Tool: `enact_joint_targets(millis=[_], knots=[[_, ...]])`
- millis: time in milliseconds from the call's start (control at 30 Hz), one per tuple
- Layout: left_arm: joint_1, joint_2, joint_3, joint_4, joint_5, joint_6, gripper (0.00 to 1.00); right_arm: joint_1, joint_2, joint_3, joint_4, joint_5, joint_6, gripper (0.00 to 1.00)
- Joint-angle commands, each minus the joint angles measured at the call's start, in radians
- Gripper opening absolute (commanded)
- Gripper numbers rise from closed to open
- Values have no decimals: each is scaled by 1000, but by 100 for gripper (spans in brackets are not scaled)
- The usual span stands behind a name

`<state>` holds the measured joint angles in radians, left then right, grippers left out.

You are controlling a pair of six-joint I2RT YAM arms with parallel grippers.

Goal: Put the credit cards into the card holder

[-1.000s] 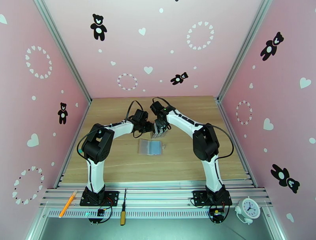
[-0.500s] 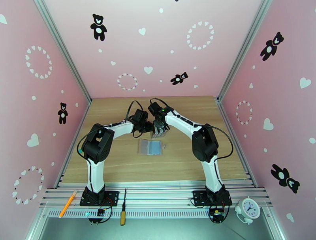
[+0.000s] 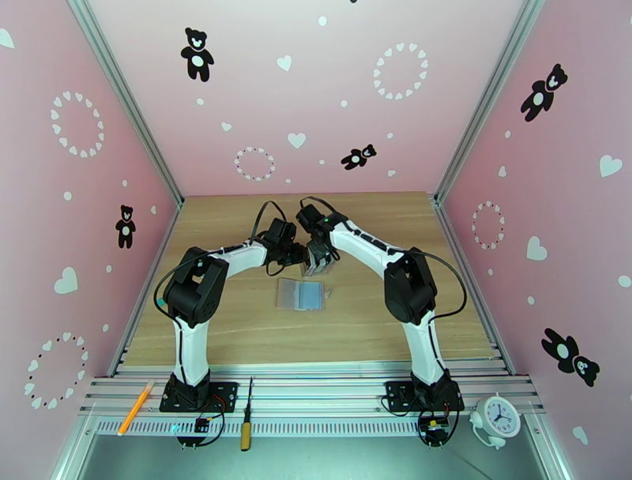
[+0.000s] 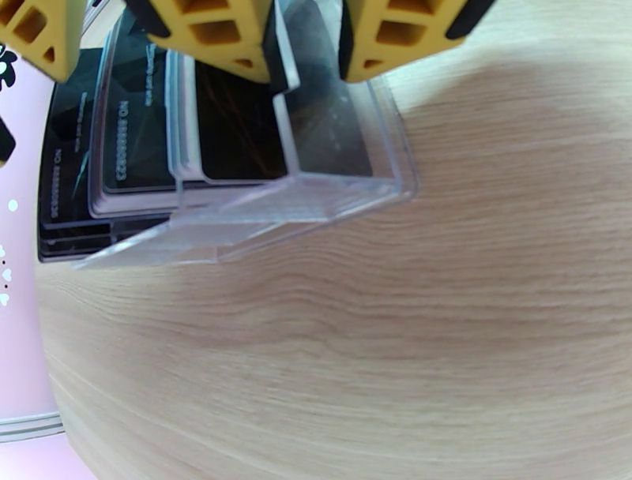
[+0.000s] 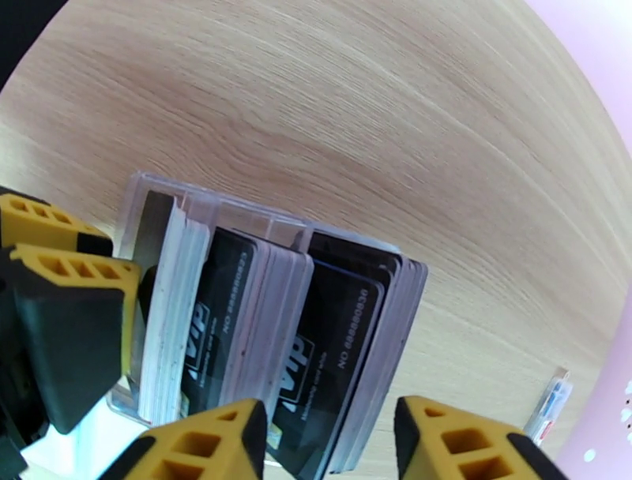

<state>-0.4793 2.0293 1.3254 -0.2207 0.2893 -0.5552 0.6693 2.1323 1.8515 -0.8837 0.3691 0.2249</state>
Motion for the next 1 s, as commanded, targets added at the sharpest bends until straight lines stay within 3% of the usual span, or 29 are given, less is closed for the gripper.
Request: enact_joint_targets(millis=[0,500,967], knots=[[3,37,9,-12,13,-8,29,-26,15,37,-11,1,8,49],[3,44,18,-16,13,-5,29,-69,92,109,0,-107,21,49],[3,44,23,-22,14,-5,29,-84,80,119,-19,-31,16,47]])
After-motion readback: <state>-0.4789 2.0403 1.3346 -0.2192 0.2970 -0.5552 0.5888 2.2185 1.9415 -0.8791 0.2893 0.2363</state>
